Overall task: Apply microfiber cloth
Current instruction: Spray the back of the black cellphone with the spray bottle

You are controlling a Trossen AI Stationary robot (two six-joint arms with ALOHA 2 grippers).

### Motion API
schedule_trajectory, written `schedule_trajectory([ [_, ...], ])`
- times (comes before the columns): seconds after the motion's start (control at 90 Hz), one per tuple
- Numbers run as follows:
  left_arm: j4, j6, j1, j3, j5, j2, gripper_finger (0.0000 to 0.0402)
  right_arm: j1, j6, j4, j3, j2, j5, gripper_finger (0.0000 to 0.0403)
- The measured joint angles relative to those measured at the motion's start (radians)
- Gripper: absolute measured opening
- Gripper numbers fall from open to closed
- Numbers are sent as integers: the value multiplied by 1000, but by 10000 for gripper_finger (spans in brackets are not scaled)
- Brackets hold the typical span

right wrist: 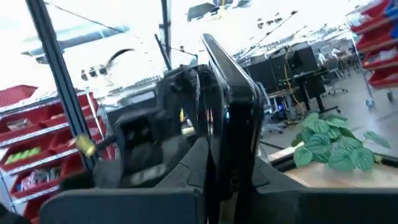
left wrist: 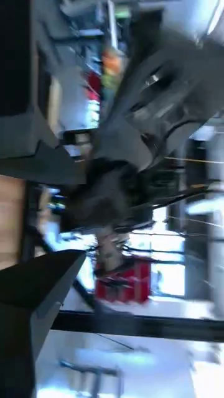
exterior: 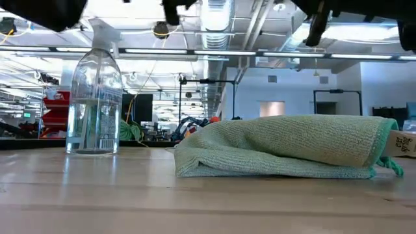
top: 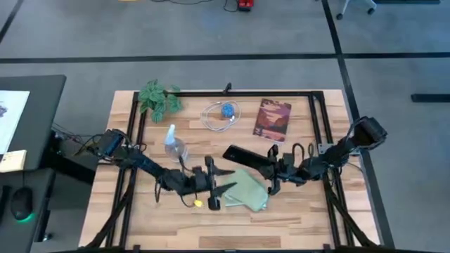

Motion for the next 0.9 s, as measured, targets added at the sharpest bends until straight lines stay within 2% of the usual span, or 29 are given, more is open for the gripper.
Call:
schedule_trajectory([
  [0.189, -14, -80, 81, 0, 181, 0, 157, -8, -62, 5, 50, 39, 1, 12],
  [0.478, 68, 20, 84, 26, 160, 2, 149, -29, -57, 9, 58, 41, -38, 12],
  [0.589, 81, 29, 85, 37, 147, 2, 121, -29, -54, 9, 58, 41, -38, 12],
  [0.744, 72, 45, 84, 45, 124, 2, 55, -28, -54, 8, 58, 41, -45, 12],
  [0.9, -67, 58, 49, 45, 114, 2, 5, -27, -73, -5, 57, 37, -57, 12],
])
